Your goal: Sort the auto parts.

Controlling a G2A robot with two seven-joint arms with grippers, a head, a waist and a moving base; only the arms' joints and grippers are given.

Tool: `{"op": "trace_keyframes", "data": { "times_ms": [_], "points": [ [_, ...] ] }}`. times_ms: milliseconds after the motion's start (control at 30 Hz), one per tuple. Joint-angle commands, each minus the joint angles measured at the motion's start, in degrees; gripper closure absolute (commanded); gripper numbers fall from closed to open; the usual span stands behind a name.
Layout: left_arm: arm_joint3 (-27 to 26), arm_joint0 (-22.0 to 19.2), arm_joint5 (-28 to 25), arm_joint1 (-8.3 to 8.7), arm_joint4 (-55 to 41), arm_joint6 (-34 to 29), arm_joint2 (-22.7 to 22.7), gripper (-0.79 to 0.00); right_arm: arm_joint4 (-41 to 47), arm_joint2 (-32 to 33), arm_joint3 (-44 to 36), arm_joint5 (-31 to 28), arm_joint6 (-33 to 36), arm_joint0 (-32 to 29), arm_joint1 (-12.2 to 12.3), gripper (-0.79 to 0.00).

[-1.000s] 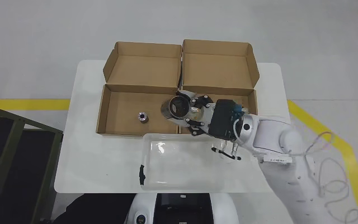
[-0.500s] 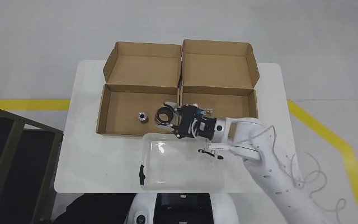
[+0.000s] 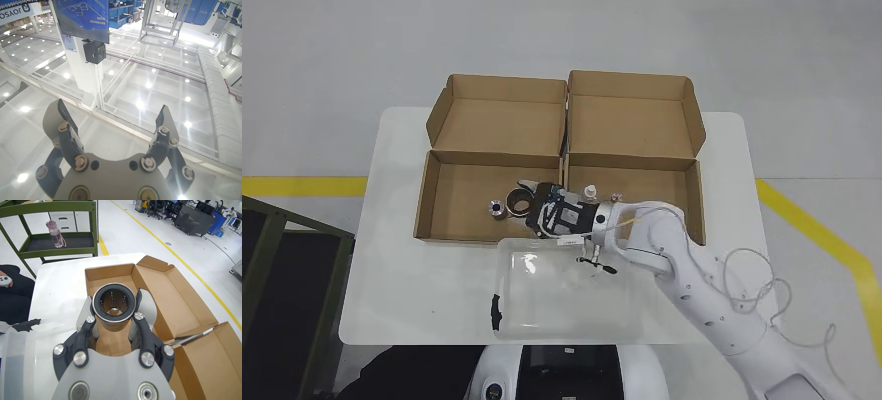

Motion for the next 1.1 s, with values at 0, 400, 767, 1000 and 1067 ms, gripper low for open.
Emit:
{"op": "trace_keyframes", "data": {
  "times_ms": [0,400,767,1000,1067],
  "points": [
    [0.0,0.0,0.0,0.0,0.0,0.0,0.0,-0.785,-0.3,-0.9,1.39,0.7,0.05,0.84,-0.38,0.0],
    [0.0,0.0,0.0,0.0,0.0,0.0,0.0,-0.785,-1.57,-4.92,9.07,4.18,1.15,4.46,-2.57,0.0],
    [0.0,0.0,0.0,0.0,0.0,0.0,0.0,-0.785,-1.96,-8.24,17.76,6.5,1.47,8.29,-5.03,0.0],
    [0.0,0.0,0.0,0.0,0.0,0.0,0.0,-0.785,-1.23,-9.65,22.69,6.93,1.29,10.32,-6.59,0.0],
    [0.0,0.0,0.0,0.0,0.0,0.0,0.0,-0.785,-1.07,-9.89,23.82,7.06,1.31,10.74,-6.97,0.0]
  ]
}}
